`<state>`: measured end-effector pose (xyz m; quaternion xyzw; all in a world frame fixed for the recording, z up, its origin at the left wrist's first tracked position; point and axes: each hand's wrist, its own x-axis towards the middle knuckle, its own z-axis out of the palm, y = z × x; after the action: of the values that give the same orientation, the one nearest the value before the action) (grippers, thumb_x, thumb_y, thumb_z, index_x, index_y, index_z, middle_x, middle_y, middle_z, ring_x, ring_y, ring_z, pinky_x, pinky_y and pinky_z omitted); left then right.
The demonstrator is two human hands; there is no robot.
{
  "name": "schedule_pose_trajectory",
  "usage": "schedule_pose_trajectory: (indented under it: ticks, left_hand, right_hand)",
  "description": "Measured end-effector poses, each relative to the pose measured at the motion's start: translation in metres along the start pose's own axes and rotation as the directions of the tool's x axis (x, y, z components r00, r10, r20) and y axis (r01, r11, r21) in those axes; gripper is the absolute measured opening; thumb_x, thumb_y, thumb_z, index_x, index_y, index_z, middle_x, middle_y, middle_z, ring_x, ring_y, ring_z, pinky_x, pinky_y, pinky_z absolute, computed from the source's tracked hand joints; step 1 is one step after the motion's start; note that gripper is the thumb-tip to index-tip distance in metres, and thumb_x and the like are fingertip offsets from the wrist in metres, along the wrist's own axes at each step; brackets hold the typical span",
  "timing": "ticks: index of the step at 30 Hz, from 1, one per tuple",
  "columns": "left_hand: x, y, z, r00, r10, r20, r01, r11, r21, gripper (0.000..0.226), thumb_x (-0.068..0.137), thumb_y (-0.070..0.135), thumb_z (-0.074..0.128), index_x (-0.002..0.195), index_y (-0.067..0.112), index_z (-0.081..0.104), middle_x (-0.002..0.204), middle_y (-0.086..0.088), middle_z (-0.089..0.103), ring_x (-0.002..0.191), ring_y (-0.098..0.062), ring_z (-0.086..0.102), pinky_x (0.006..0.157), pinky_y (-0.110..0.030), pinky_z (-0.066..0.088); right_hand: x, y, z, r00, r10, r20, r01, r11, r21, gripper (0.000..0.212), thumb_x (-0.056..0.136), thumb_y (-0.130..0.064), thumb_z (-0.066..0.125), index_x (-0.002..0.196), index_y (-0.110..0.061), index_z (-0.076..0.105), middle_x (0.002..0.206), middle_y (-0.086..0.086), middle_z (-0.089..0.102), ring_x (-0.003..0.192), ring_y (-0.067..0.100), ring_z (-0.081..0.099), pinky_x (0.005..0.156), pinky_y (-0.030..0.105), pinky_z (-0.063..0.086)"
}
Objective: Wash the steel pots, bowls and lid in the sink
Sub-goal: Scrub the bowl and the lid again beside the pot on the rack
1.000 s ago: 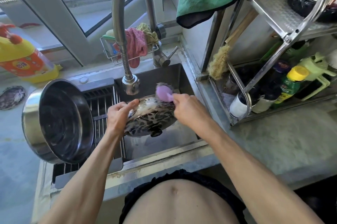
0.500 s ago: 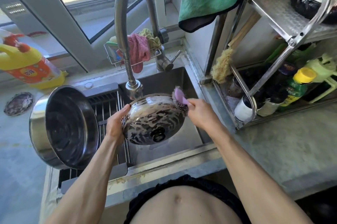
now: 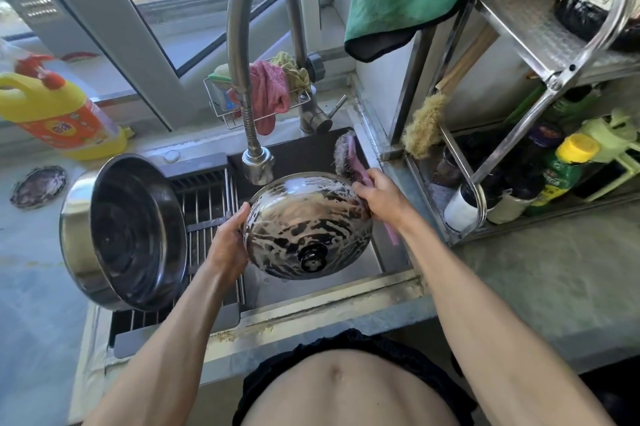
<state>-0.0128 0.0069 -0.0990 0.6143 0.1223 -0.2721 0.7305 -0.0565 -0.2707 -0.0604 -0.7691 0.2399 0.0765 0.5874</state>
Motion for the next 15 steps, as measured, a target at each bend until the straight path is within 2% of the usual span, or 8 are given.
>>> schedule_pose_trajectory:
  ticks: [1,2,4,6,8,11,13,15]
  left_hand:
    - [-0.001,0.007,0.002,1.0,0.017,0.012,-0.018,0.994,0.106,0.04,0.097,0.043,0.055,0.115,0.013,0.075,0.113,-0.014,0.076,0.111,-0.034,0.069,0.102,-0.051,0.049]
    - [0.001,0.014,0.005,0.998,0.048,0.033,-0.054,0.97,0.237,0.035,0.099,0.042,0.057,0.112,0.017,0.077,0.108,-0.008,0.078,0.107,-0.027,0.072,0.1,-0.047,0.052]
    - [0.003,0.03,0.019,0.991,0.074,0.109,-0.119,0.857,0.501,0.026,0.099,0.043,0.061,0.102,0.024,0.079,0.095,0.006,0.08,0.094,-0.012,0.075,0.091,-0.036,0.055]
    - [0.008,0.035,0.036,0.987,0.064,0.145,-0.145,0.734,0.664,0.035,0.096,0.05,0.065,0.088,0.017,0.077,0.082,0.002,0.077,0.077,-0.017,0.074,0.078,-0.034,0.052]
    - [0.011,0.028,0.05,0.988,0.108,0.112,-0.156,0.708,0.689,0.041,0.096,0.047,0.068,0.075,0.012,0.071,0.07,-0.002,0.069,0.066,-0.018,0.063,0.069,-0.033,0.045]
    - [0.017,0.012,0.048,0.98,0.197,-0.033,-0.128,0.745,0.654,0.043,0.097,0.041,0.067,0.074,0.005,0.069,0.067,-0.003,0.065,0.065,-0.017,0.058,0.068,-0.032,0.042]
    - [0.021,0.007,0.044,0.971,0.216,-0.101,-0.108,0.775,0.623,0.043,0.096,0.043,0.068,0.072,0.007,0.069,0.065,-0.002,0.066,0.064,-0.018,0.058,0.068,-0.034,0.042]
    - [0.02,0.005,0.045,0.968,0.214,-0.128,-0.101,0.806,0.583,0.041,0.095,0.042,0.069,0.068,0.011,0.07,0.063,0.0,0.067,0.064,-0.018,0.059,0.067,-0.034,0.043]
  right_hand:
    - [0.0,0.002,-0.002,1.0,-0.013,-0.001,0.013,1.0,-0.027,0.016,0.097,-0.027,0.056,0.107,-0.014,0.054,0.096,0.003,0.067,0.087,0.016,0.067,0.078,0.032,0.055]
    - [-0.001,0.003,-0.001,1.0,-0.023,-0.007,0.023,0.999,-0.047,0.014,0.098,-0.027,0.056,0.106,-0.015,0.053,0.092,0.0,0.066,0.082,0.01,0.066,0.072,0.027,0.053]
    - [-0.002,0.004,0.005,0.999,-0.05,-0.013,0.048,0.994,-0.095,0.016,0.098,-0.027,0.057,0.107,-0.016,0.052,0.095,-0.003,0.064,0.079,0.002,0.062,0.068,0.026,0.048]
    - [-0.003,0.0,0.015,0.996,-0.089,-0.021,0.086,0.989,-0.124,0.02,0.095,-0.032,0.059,0.109,-0.019,0.053,0.101,-0.003,0.063,0.089,0.007,0.061,0.075,0.031,0.05]
    - [-0.005,-0.009,0.018,0.982,-0.161,-0.103,0.145,0.979,-0.145,0.021,0.096,-0.033,0.057,0.113,-0.02,0.058,0.101,-0.003,0.064,0.091,0.014,0.063,0.076,0.031,0.052]
    - [-0.015,-0.021,0.008,0.912,-0.344,-0.225,0.28,0.921,-0.272,0.026,0.101,-0.022,0.049,0.121,-0.02,0.065,0.089,-0.004,0.065,0.082,0.015,0.062,0.067,0.027,0.049]
    - [-0.028,-0.025,0.01,0.901,-0.416,-0.123,0.342,0.855,-0.391,0.028,0.101,-0.022,0.047,0.122,-0.028,0.066,0.08,-0.008,0.063,0.071,0.013,0.059,0.06,0.027,0.048]
    - [-0.04,-0.023,0.025,0.917,-0.397,0.045,0.352,0.75,-0.56,0.031,0.101,-0.025,0.046,0.124,-0.038,0.064,0.09,-0.002,0.068,0.074,0.02,0.062,0.061,0.033,0.051]
